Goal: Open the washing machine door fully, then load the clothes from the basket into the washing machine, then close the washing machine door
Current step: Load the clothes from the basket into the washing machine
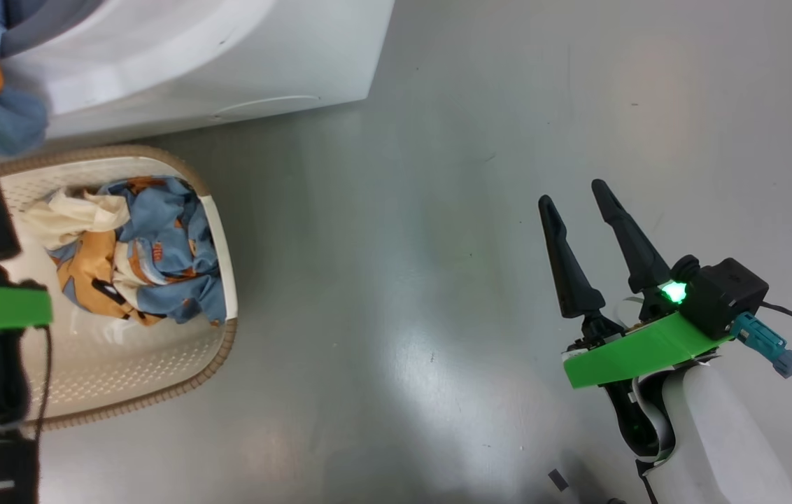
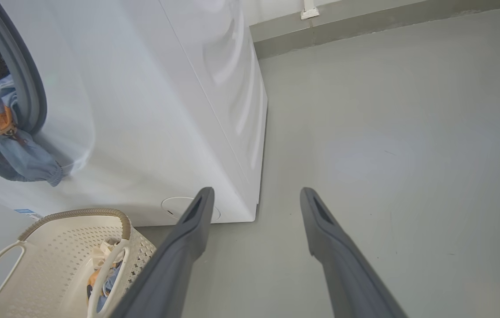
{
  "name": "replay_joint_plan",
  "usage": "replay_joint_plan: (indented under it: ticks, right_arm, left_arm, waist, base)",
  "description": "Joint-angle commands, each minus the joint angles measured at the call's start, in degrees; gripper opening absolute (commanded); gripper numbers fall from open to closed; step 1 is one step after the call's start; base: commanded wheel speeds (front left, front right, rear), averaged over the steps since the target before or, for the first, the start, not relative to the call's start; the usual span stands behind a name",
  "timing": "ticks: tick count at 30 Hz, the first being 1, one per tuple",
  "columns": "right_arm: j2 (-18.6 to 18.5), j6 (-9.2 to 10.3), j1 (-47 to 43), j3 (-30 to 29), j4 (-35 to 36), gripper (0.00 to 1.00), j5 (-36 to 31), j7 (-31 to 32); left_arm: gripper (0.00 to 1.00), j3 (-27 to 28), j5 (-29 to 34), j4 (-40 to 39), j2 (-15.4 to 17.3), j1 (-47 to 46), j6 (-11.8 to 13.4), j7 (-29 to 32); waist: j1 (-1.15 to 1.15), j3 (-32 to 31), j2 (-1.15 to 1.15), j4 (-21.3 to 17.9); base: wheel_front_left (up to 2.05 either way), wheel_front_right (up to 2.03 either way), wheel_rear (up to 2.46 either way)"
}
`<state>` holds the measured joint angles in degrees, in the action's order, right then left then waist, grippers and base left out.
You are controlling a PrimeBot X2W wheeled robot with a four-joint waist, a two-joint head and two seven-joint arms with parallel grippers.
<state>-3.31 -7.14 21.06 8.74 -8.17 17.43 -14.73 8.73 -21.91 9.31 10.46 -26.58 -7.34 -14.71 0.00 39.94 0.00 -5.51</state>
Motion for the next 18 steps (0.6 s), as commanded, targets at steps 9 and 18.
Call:
replay_joint_plan:
  ticks: [9, 18]
  right_arm:
    - [0.4, -0.35, -1.8, 2.0, 1.0, 1.0, 1.4, -0.3]
    - [0.4, -0.35, -1.8, 2.3, 1.0, 1.0, 1.8, -0.3]
  left_arm:
    - [1.0, 4.2, 3.1, 3.0, 3.2, -1.5, 0.2, -0.3]
    - [1.0, 4.6, 0.6, 6.7, 4.4, -5.6, 0.0, -0.3]
  waist:
    - [0.0, 0.8, 0.0, -1.2]
    - [0.0, 2.3, 0.0, -1.5]
  base:
    - [0.0, 0.0, 0.0]
    - [0.0, 0.0, 0.0]
